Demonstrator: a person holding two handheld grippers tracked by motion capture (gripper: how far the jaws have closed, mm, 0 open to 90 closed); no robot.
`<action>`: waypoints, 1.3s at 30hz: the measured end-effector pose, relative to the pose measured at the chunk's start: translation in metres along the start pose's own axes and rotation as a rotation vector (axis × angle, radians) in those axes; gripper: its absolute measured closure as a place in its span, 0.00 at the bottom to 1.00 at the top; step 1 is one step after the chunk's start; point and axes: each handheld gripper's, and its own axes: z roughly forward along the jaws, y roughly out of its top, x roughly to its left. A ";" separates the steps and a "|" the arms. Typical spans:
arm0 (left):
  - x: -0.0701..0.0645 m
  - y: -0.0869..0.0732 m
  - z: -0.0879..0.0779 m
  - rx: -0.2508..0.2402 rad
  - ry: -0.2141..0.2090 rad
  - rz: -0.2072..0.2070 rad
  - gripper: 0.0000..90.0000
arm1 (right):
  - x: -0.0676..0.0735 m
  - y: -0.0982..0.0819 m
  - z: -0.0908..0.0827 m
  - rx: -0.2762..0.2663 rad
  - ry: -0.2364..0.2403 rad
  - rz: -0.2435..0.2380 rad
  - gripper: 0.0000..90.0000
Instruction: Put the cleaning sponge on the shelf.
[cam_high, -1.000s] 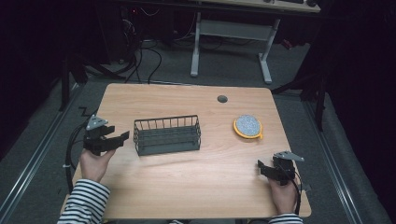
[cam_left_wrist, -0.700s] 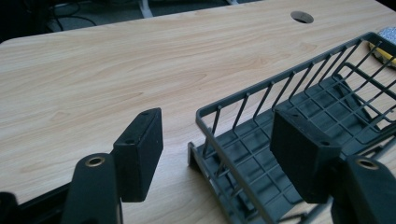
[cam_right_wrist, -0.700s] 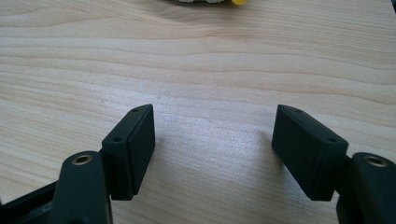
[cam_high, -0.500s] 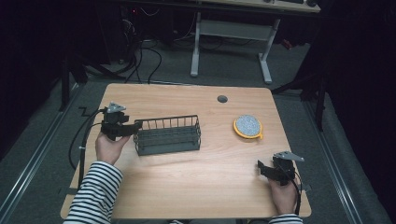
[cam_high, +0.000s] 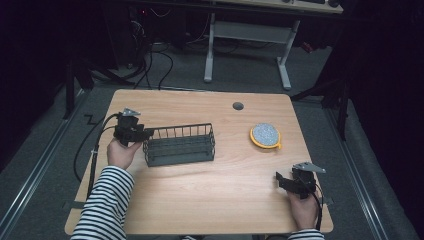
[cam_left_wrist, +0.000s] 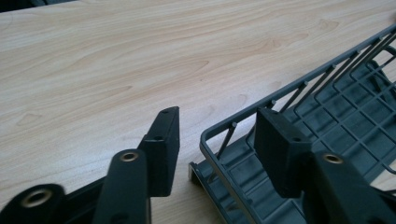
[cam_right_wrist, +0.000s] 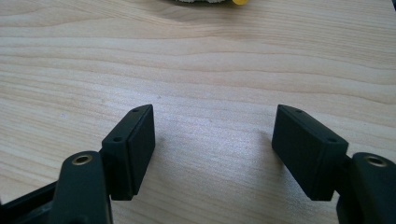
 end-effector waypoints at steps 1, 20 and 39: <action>0.000 0.000 0.000 0.000 -0.005 -0.002 0.59 | 0.000 0.000 0.000 0.002 0.000 0.000 0.34; -0.021 -0.003 0.002 0.009 -0.035 0.068 0.72 | 0.000 0.000 0.000 -0.001 0.001 -0.002 0.34; -0.072 -0.015 -0.001 -0.004 -0.091 0.103 0.73 | 0.000 0.000 0.000 -0.002 0.001 0.000 0.34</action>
